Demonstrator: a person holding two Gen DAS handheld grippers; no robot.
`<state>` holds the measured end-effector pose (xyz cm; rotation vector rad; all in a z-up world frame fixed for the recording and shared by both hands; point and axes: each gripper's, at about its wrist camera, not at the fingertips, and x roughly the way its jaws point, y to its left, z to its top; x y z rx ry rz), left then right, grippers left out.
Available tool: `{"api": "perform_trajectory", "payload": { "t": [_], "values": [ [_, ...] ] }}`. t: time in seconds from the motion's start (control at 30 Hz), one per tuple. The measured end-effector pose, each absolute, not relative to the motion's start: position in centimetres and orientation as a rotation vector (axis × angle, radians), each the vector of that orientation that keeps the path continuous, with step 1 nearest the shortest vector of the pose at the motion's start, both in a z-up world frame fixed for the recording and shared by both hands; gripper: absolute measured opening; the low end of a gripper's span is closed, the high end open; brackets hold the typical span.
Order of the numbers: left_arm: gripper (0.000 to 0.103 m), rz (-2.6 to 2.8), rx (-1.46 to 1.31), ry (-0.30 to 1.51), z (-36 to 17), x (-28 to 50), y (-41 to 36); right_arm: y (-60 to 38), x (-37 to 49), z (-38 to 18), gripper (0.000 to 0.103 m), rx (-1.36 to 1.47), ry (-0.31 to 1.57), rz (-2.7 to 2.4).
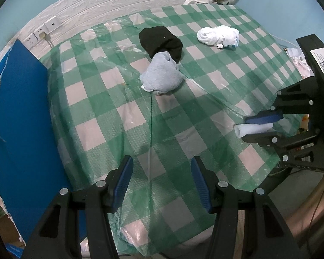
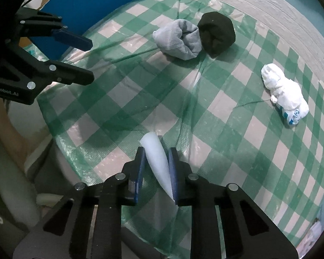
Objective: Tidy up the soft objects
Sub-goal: 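Grasp the white foam tube with the right tool while the left tool grasps the grey sock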
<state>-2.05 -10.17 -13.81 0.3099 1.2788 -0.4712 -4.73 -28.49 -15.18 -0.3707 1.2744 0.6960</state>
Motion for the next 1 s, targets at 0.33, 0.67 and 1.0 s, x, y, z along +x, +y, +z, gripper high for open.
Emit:
{"api": "perform_trajectory", "payload": {
  "t": [0.33,0.67,1.0],
  "values": [
    [0.057,-0.457,0.301,1.262,-13.4,-1.2,-10.1,-29.0,-3.4,-14.7,0.016,-0.244,1.305,0.680],
    [0.057,-0.452,0.315,1.244,-13.4,0.0,-10.9,-31.2,-2.2,-14.0,0.016,-0.134,1.289,0.598],
    [0.057,-0.440,0.295,1.222,-13.6,2.5,-11.5,-32.3,-0.2,-13.2,0.016,-0.047,1.267,0.486]
  ]
}}
